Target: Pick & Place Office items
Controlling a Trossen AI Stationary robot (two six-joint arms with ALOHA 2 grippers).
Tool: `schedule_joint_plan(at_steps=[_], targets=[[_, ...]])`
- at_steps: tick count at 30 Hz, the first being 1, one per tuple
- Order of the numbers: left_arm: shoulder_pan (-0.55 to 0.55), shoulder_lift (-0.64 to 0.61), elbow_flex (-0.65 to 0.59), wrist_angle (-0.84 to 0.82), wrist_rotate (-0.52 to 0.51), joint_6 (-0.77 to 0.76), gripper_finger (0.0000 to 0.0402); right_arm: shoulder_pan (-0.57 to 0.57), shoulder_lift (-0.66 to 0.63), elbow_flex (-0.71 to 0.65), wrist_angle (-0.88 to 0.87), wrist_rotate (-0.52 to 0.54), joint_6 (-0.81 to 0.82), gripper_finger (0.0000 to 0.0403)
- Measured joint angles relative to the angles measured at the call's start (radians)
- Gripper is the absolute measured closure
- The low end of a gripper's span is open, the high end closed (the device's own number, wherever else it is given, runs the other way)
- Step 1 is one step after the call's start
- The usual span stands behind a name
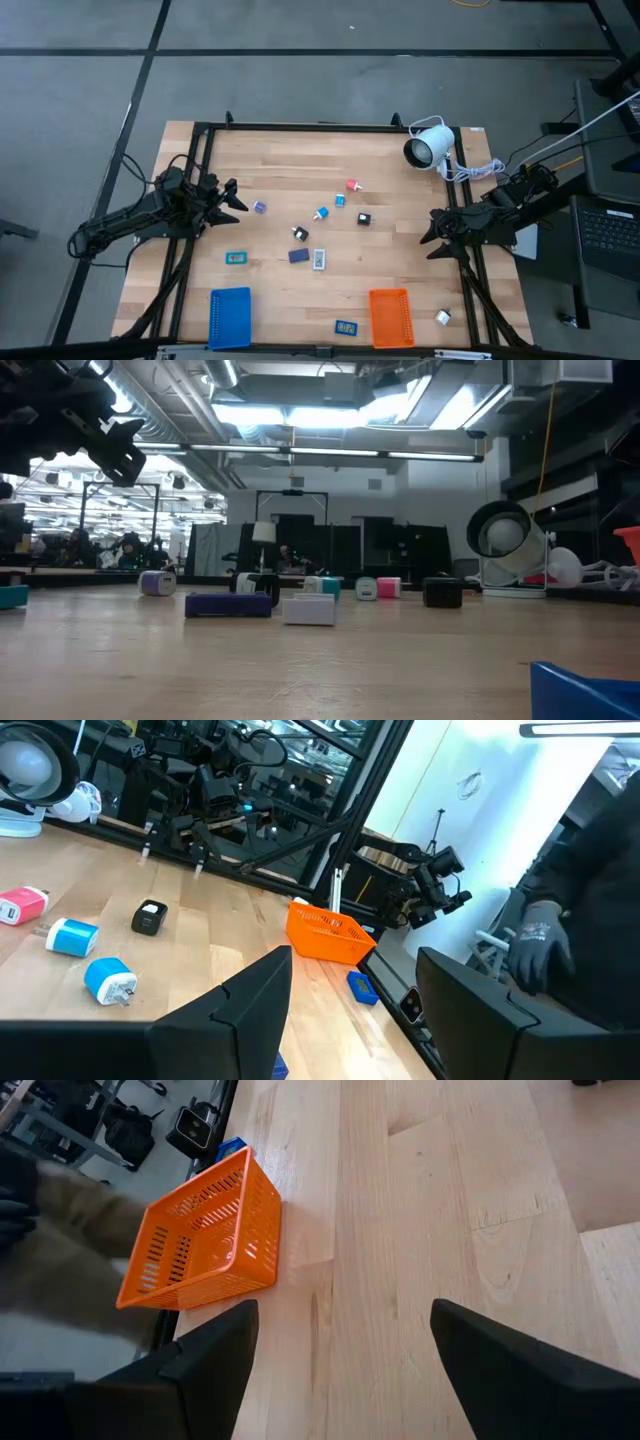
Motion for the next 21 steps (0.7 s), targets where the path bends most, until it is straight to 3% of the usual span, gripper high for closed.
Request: schedule_joint_plan(at_steps=[6,8,14,17,21], targets=[[0.0,0.0,0.0,0.0,-0.001,0.0,0.0192,0.0,0.0,0.0,0.0,0.0,0.0,0.0101],[0.0,0.0,0.0,0.0,-0.043,0.0,0.0192,0.0,0.0,0.0,0.0,0.0,0.0,0.0101],[-0.001,0.0,0.0,0.121,-0.315,-0.076,0.0192,0.0,0.0,0.0,0.0,0.0,0.0,0.0101],[-0.001,0.0,0.0,0.296,-0.528,-0.109,0.0192,0.0,0.0,0.0,0.0,0.0,0.0,0.0101],[-0.001,0.0,0.0,0.521,-0.699,-0.189,0.0192,0.0,0.0,0.0,0.0,0.0,0.0,0.0101]])
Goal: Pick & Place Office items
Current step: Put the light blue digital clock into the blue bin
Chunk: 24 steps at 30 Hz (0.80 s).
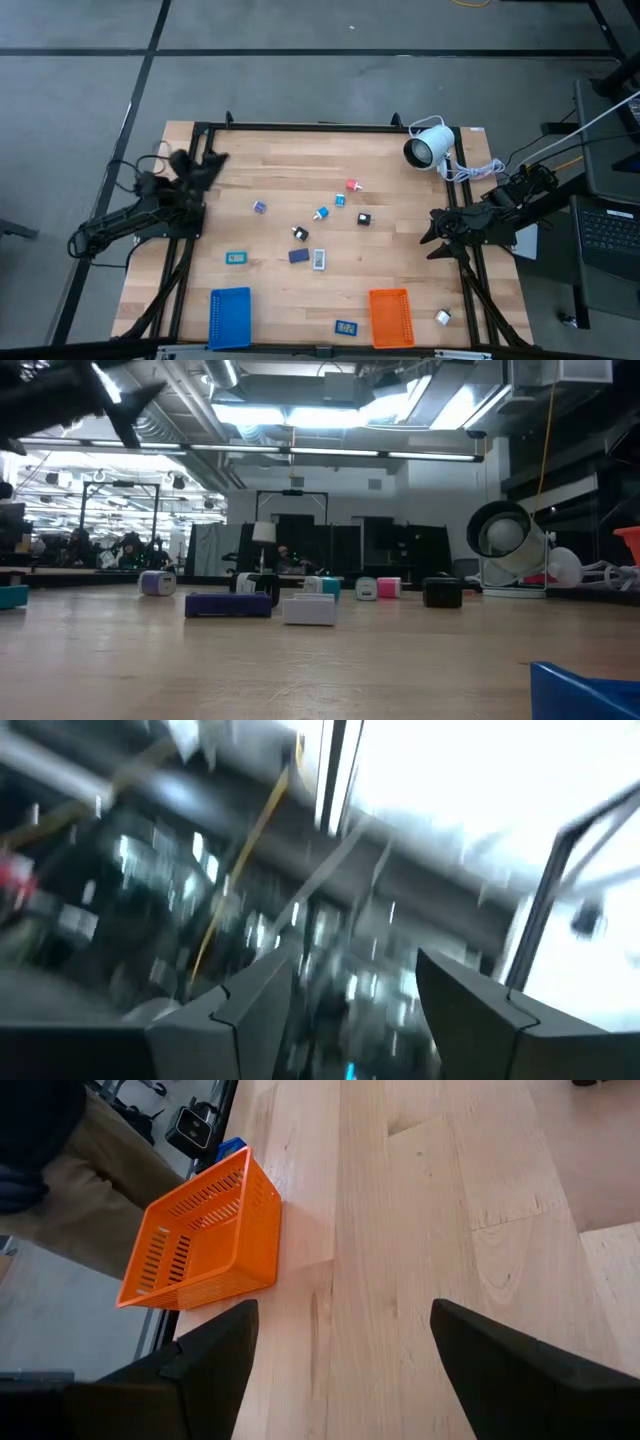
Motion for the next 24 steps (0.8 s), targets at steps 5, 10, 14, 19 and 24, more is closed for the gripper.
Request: schedule_joint_plan(at_steps=[5,10,14,19,24], targets=[[0.0,0.0,0.001,0.185,-0.191,-0.077,0.0192,0.0,0.0,0.0,0.0,0.0,0.0,0.0101],[0.0,0.0,0.001,0.195,-0.175,-0.089,0.0192,0.0,0.0,0.0,0.0,0.0,0.0,0.0101],[0.0,0.0,0.001,0.19,-0.174,-0.18,0.0192,0.0,0.0,0.0,0.0,0.0,0.0,0.0101],[0.0,0.0,0.001,0.19,-0.21,-0.271,0.0192,0.0,0.0,0.0,0.0,0.0,0.0,0.0101],[0.0,0.0,0.001,0.126,-0.257,-0.282,0.0192,0.0,0.0,0.0,0.001,0.004,-0.003,0.0101]])
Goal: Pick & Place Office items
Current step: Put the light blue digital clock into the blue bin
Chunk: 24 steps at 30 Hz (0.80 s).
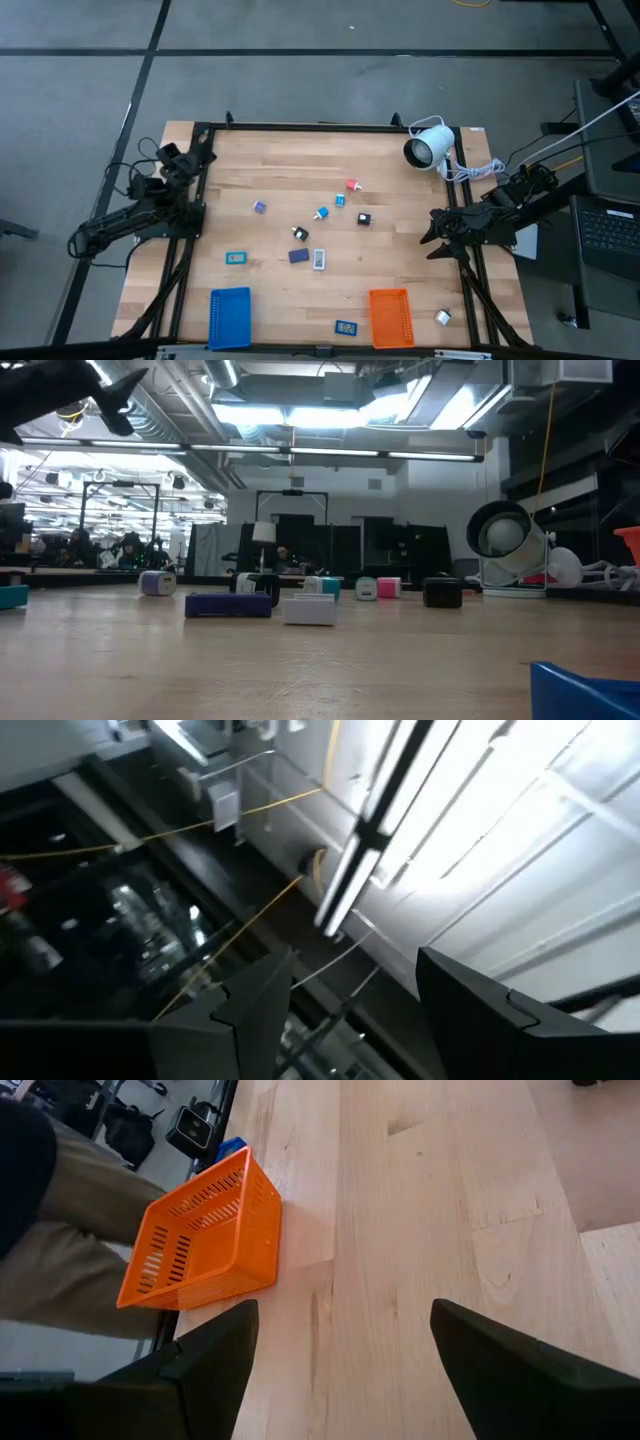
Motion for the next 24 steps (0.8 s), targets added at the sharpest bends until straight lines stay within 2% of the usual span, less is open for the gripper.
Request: schedule_joint_plan(at_steps=[3,6,9,12,15,17,18,20,24], targets=[[-0.002,0.0,0.0,-0.089,0.0,-0.032,0.0192,-0.018,0.0,0.001,0.02,0.091,-0.011,0.0101],[-0.01,0.001,-0.001,-0.181,0.019,-0.076,0.0192,-0.045,0.0,0.005,0.05,0.16,0.045,0.0101],[-0.019,0.01,-0.001,-0.21,0.01,-0.087,0.0192,-0.06,0.0,0.02,0.089,0.355,0.033,0.0101],[-0.022,0.014,-0.001,-0.201,-0.024,-0.06,0.0192,-0.067,0.0,0.013,0.243,0.695,0.073,0.01],[-0.022,0.015,-0.001,-0.202,-0.054,-0.02,0.0192,-0.074,0.005,-0.007,0.467,1.151,0.213,0.01],[-0.022,0.015,-0.001,-0.207,-0.074,-0.01,0.0192,-0.08,0.01,-0.013,0.524,1.361,0.303,0.0101],[-0.022,0.015,-0.001,-0.207,-0.076,-0.009,0.0192,-0.084,0.01,-0.013,0.54,1.402,0.342,0.0101],[-0.022,0.018,-0.001,-0.208,-0.076,-0.008,0.0192,-0.09,0.01,-0.013,0.546,1.373,0.402,0.0101],[-0.022,0.018,-0.001,-0.213,-0.088,-0.008,0.0192,-0.105,0.031,-0.014,0.66,1.147,0.506,0.0101]])
